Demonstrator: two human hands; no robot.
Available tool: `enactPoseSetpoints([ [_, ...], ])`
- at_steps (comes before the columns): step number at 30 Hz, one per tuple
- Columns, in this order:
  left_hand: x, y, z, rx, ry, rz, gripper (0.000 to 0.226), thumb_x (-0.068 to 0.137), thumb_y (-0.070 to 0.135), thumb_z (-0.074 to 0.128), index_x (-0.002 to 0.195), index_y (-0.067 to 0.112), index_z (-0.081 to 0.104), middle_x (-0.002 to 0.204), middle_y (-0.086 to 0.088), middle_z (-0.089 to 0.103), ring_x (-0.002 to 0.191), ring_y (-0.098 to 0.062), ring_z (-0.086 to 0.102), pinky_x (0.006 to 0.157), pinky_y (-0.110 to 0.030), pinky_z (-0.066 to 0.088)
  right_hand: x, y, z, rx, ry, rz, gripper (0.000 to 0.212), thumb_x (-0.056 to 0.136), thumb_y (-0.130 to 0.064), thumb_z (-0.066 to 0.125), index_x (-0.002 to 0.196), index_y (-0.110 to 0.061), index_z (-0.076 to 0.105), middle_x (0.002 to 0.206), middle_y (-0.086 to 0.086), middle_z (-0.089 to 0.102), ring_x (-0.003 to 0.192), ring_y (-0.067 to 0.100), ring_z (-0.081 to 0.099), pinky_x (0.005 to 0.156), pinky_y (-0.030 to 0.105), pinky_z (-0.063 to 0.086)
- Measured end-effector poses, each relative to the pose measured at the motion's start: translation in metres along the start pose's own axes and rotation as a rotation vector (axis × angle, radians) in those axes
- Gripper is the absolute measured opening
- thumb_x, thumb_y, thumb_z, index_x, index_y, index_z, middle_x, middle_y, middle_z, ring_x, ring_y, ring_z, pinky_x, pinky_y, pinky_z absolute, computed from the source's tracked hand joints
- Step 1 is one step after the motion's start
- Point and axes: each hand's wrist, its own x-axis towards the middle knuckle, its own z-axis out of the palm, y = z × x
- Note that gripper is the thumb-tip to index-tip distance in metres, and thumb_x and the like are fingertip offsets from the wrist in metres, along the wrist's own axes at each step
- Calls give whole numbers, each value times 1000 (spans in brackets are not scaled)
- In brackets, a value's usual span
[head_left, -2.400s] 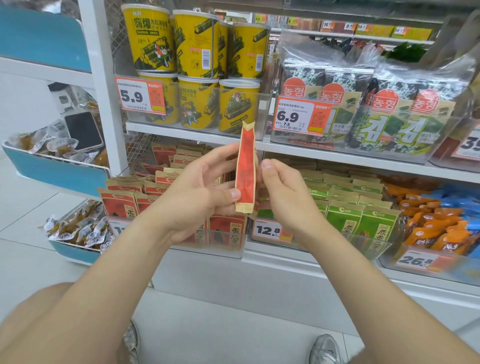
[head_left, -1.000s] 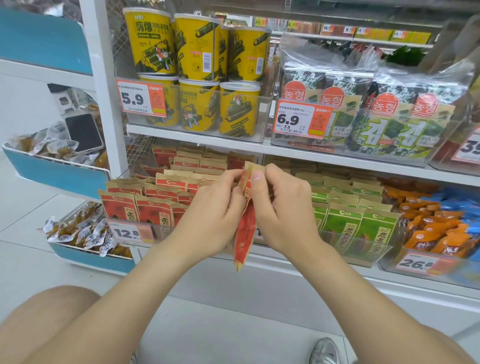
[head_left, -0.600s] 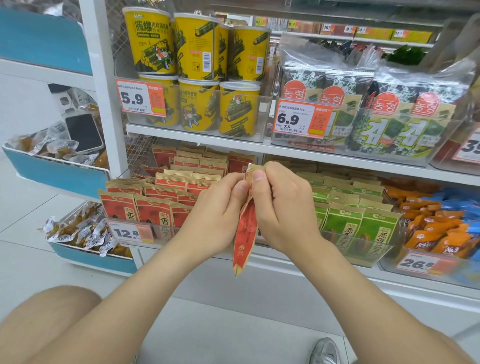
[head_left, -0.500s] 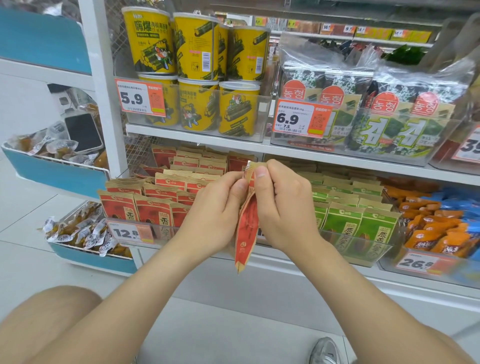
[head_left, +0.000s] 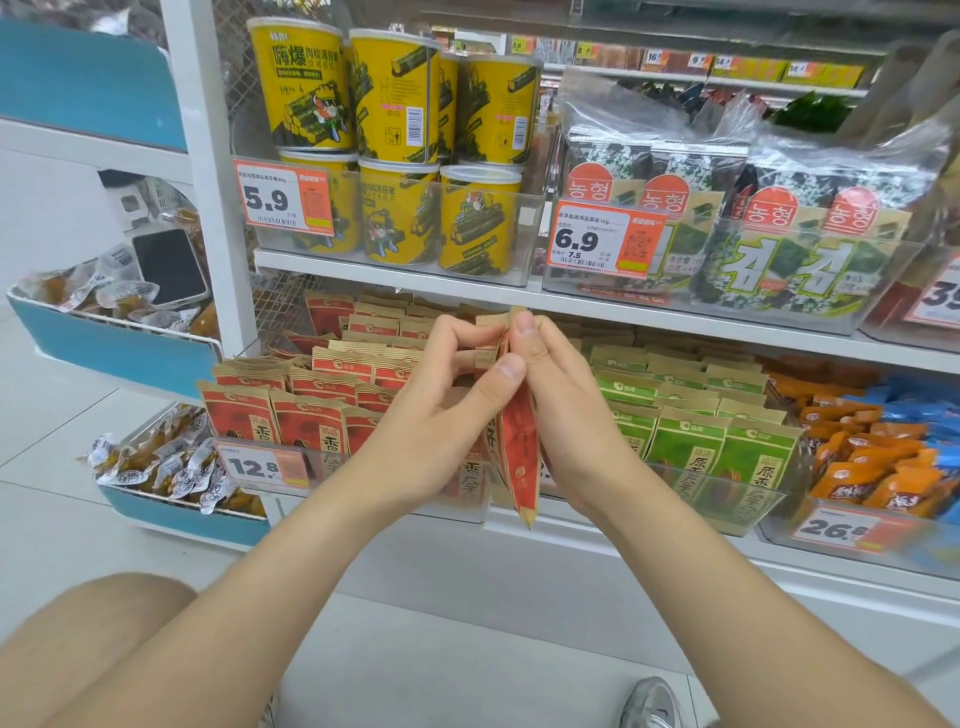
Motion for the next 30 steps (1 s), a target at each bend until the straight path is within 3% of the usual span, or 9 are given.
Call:
enactPoseSetpoints([
  [2,1,0,-1,4,20,11,30,104,42,61,126,22,55,124,-8,70,108,-23,74,92,-47,63,0,0,-2,40,0,6,43,112,-42,51,123,-3,65,120,35,68,107,39,69,100,66,53],
  [4,2,-2,-1,27,42,18,23,109,39,57,119,18,54,116,-6,71,104,-20,71,97,-46,59,1,2,-3,34,17,-9,39,113,-38,51,114,-2,65,105,34,67,92,31,60,83,52,54],
  [6,2,-2,0,1,63,-25,15,113,29,52,110,14,53,103,-4,68,98,-16,66,97,-49,54,1,4,-2,-13,44,-34,31,115,-32,49,97,-12,65,86,16,60,78,22,51,69,36,44],
  [11,3,1,0,-214,66,-150,21,112,18,52,92,18,55,94,-7,68,86,-20,64,80,-44,53,-2,2,5,-88,68,-89,29,115,-28,48,89,-20,60,75,7,49,63,10,41,54,26,35],
  [18,8,2,-5,-308,85,-168,15,110,19,55,97,19,62,96,-11,67,88,-25,65,78,-44,54,0,-4,0,-110,54,-79,23,111,-22,58,92,-12,64,69,-5,59,62,7,52,58,21,44],
  [21,9,4,-7,-376,132,-151,9,112,21,52,110,16,59,95,-11,65,87,-24,65,75,-42,57,4,-7,-10,-185,-55,-56,11,98,-13,73,97,-6,65,84,5,72,78,17,68,72,31,57],
  [23,12,4,-9,-396,192,-135,14,114,23,50,119,13,57,91,-9,64,83,-21,64,70,-37,58,5,-8,-16,-275,-121,-19,21,88,-22,77,103,-12,66,101,8,75,94,24,72,87,37,60],
  [27,15,4,-13,-341,349,-99,20,115,29,48,120,11,56,93,-14,63,82,-25,64,68,-35,60,2,-7,-19,-258,-240,124,30,95,-26,82,112,-15,60,110,13,73,89,23,77,75,32,60],
  [30,15,5,-16,-217,388,-62,24,114,33,50,118,10,58,102,-12,68,91,-27,69,71,-42,65,0,-7,-15,-267,-198,80,24,102,-29,73,109,-11,59,103,17,77,81,22,76,69,30,58],
])
